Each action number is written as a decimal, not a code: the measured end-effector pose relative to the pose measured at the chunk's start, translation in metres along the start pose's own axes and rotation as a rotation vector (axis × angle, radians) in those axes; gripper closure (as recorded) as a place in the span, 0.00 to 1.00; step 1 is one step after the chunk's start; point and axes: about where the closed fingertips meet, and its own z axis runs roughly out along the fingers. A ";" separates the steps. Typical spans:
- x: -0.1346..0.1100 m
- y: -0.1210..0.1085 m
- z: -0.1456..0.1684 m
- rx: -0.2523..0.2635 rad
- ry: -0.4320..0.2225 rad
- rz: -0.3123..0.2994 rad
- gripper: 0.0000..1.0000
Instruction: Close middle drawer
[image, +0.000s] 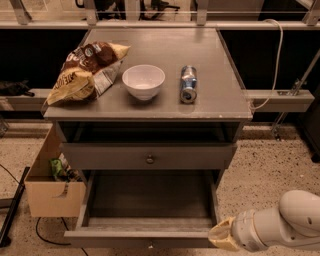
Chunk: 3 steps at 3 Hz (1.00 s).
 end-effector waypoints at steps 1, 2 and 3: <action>0.013 -0.008 0.011 -0.012 -0.095 0.066 1.00; 0.019 -0.008 0.014 -0.014 -0.115 0.088 1.00; 0.020 0.001 0.026 -0.020 -0.146 0.100 1.00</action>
Offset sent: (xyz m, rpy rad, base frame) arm 0.0035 -0.0058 -0.0188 0.1041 0.0160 -0.0629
